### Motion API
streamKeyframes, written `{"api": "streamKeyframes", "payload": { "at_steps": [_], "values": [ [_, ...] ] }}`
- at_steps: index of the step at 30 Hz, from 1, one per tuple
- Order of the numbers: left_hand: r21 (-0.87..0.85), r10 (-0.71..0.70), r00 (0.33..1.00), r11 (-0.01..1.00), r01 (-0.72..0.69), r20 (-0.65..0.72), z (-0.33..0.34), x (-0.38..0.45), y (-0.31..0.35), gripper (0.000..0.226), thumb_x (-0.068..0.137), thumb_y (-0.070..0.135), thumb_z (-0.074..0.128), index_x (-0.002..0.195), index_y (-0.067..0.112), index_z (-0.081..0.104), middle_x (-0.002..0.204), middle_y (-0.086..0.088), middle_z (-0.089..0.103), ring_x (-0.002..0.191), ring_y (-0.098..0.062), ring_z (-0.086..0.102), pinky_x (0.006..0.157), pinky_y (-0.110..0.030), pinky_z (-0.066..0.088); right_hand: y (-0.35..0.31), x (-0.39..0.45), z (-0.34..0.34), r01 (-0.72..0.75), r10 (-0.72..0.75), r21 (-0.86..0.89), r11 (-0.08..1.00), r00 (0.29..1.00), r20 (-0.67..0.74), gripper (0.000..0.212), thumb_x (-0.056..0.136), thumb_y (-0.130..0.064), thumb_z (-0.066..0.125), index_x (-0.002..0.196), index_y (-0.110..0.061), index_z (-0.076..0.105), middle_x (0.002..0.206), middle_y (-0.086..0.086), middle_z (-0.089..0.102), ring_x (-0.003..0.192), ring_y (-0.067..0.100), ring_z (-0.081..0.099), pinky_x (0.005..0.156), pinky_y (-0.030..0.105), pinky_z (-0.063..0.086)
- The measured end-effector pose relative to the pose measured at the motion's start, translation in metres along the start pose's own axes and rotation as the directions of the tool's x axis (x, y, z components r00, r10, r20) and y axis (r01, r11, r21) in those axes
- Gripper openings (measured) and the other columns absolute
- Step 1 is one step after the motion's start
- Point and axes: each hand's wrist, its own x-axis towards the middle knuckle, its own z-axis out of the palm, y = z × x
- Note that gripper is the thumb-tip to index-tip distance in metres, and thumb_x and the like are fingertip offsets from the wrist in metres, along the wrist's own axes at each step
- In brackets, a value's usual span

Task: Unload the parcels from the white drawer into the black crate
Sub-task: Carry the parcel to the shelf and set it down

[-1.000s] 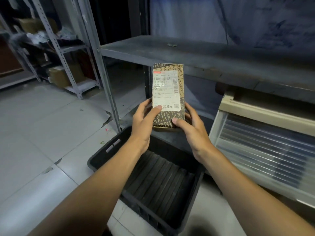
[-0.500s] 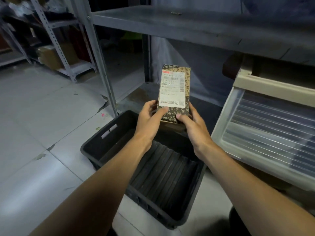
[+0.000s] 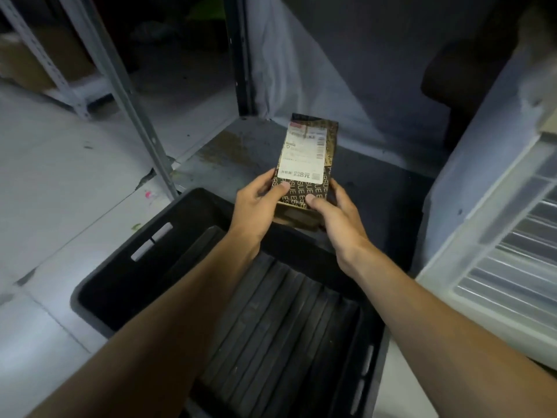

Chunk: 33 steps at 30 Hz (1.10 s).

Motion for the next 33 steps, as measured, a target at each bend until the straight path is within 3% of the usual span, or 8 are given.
{"api": "streamKeyframes", "payload": {
  "at_steps": [6,10,13,19,21,24,29,33],
  "values": [
    [0.087,-0.029,1.000,0.996,0.028,0.010,-0.002,0.061,-0.040,0.034,0.098,0.007,0.062,0.132,0.011,0.064,0.115,-0.002,0.075,0.109,-0.014,0.071,0.100,-0.036,0.055,0.030,0.056,0.013,-0.103,0.103,0.002,0.995,0.993,-0.063,0.066,0.088,-0.029,0.075,0.149,-0.031,0.048,0.131,-0.009,0.067,0.113,0.005,0.066,0.109,0.035,0.048],
    [0.134,-0.052,0.998,0.990,0.048,0.028,0.000,0.096,-0.064,0.033,0.100,0.006,0.059,0.133,0.009,0.064,0.116,-0.003,0.075,0.109,-0.016,0.071,0.100,-0.036,0.056,0.044,0.084,0.014,-0.146,0.144,-0.019,0.989,0.986,-0.086,0.052,0.096,-0.019,0.068,0.144,-0.028,0.051,0.106,-0.024,0.064,0.080,-0.020,0.060,0.074,0.002,0.045],
    [0.207,-0.069,0.997,0.977,0.061,0.035,0.000,0.111,-0.082,0.032,0.100,0.005,0.058,0.131,0.009,0.064,0.115,-0.002,0.074,0.110,-0.016,0.070,0.101,-0.039,0.055,0.053,0.099,0.017,-0.199,0.194,-0.065,0.978,0.977,-0.084,0.050,0.098,-0.017,0.066,0.144,-0.028,0.049,0.094,-0.031,0.052,0.068,-0.025,0.052,0.060,-0.004,0.038],
    [0.391,-0.120,0.991,0.916,0.085,0.066,0.000,0.125,-0.110,0.036,0.100,0.011,0.060,0.136,0.013,0.060,0.117,0.000,0.074,0.107,-0.012,0.070,0.099,-0.042,0.056,0.084,0.118,0.022,-0.249,0.237,-0.129,0.960,0.966,-0.102,0.044,0.097,-0.018,0.066,0.139,-0.028,0.058,0.118,-0.013,0.067,0.108,0.004,0.063,0.088,0.015,0.047],
    [0.507,-0.129,0.988,0.859,0.067,0.089,0.004,0.124,-0.109,0.038,0.100,0.013,0.061,0.137,0.017,0.060,0.121,0.000,0.073,0.109,-0.012,0.069,0.097,-0.036,0.056,0.089,0.121,0.024,-0.284,0.266,-0.160,0.945,0.956,-0.124,0.044,0.095,-0.019,0.066,0.138,-0.028,0.059,0.124,-0.009,0.068,0.115,0.012,0.062,0.103,0.030,0.048],
    [0.626,-0.131,0.986,0.779,0.039,0.102,0.010,0.126,-0.104,0.038,0.100,0.013,0.061,0.138,0.015,0.060,0.127,-0.001,0.071,0.113,-0.012,0.066,0.090,-0.020,0.049,0.090,0.125,0.029,-0.301,0.270,-0.214,0.929,0.949,-0.163,0.044,0.092,-0.025,0.062,0.135,-0.029,0.060,0.125,-0.006,0.069,0.117,0.018,0.063,0.107,0.040,0.048],
    [0.723,-0.124,0.989,0.690,0.023,0.087,0.016,0.122,-0.091,0.043,0.101,0.015,0.060,0.144,0.014,0.054,0.133,-0.007,0.066,0.120,-0.020,0.063,0.092,-0.023,0.046,0.077,0.117,0.028,-0.296,0.248,-0.346,0.890,0.953,-0.176,0.044,0.098,-0.029,0.058,0.142,-0.027,0.053,0.133,-0.002,0.065,0.124,0.024,0.060,0.103,0.031,0.045],
    [0.858,-0.018,0.992,0.504,-0.099,0.125,0.007,0.108,-0.069,0.061,0.101,0.035,0.056,0.156,0.018,0.035,0.155,-0.012,0.045,0.141,-0.032,0.042,0.113,-0.043,0.037,0.048,0.089,0.020,-0.155,0.071,-0.570,0.807,0.984,-0.166,0.067,0.099,-0.034,0.059,0.158,-0.028,0.029,0.146,0.003,0.052,0.136,0.027,0.047,0.100,0.026,0.037]
  ]
}}
